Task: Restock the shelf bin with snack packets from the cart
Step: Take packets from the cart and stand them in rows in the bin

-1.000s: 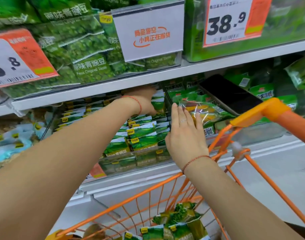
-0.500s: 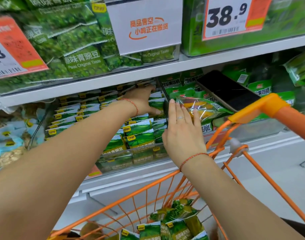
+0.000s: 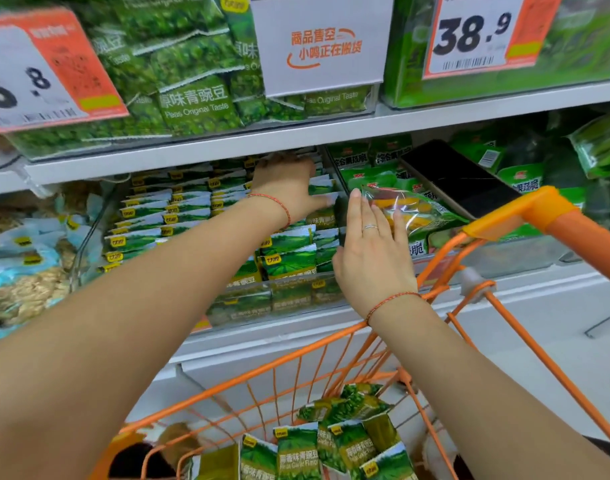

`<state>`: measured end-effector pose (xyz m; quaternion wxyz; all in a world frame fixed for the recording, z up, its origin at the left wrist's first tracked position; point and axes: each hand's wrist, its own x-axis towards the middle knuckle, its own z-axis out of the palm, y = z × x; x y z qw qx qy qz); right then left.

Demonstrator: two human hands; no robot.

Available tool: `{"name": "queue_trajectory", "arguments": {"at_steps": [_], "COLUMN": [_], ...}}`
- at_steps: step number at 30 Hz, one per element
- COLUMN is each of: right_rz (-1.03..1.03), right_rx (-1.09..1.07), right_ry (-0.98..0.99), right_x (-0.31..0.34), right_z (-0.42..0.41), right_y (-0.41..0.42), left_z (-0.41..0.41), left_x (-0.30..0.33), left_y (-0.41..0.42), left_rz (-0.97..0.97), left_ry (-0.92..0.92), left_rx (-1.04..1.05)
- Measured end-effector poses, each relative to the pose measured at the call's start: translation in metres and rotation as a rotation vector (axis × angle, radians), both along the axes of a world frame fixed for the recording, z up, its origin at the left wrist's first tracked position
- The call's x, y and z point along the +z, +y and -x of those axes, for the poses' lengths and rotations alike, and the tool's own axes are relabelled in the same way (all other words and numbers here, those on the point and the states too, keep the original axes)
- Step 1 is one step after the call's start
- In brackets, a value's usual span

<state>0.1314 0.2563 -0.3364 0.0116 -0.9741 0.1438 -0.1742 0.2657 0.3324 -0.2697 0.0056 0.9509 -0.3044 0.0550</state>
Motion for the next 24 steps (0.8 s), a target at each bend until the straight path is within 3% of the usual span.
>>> {"name": "queue_trajectory", "arguments": {"at_steps": [5, 8, 11, 15, 17, 20, 22, 24], "right_rz": [-0.068, -0.148, -0.009, -0.036, 0.053, 0.219, 0.269, 0.238], "right_rx": [0.122, 0.349, 0.520, 0.641, 0.765, 0.921, 0.818, 0.507], "right_ry": [-0.091, -0.207, -0.341, -0.418, -0.297, 0.101, 0.500, 0.866], "right_x": [0.014, 0.017, 0.015, 0.030, 0.020, -0.004, -0.012, -0.031], "right_z": [0.013, 0.037, 0.062, 0.086, 0.101, 0.124, 0.133, 0.136], "right_y": [0.002, 0.011, 0.022, 0.046, 0.055, 0.056, 0.057, 0.052], "left_z": [0.091, 0.154, 0.200, 0.213, 0.211, 0.212, 0.215, 0.217], "left_x": [0.006, -0.006, -0.028, -0.061, -0.086, -0.134, -0.155, -0.168], "left_y": [0.082, 0.137, 0.166, 0.144, 0.129, 0.119, 0.118, 0.120], "left_rz": [0.414, 0.468, 0.309, -0.201, -0.405, -0.346, -0.218, -0.115], "left_ry": [-0.085, -0.006, 0.253, 0.531, 0.650, 0.775, 0.731, 0.695], "left_rx": [-0.312, -0.481, -0.388, -0.206, -0.152, 0.004, 0.066, 0.095]}}
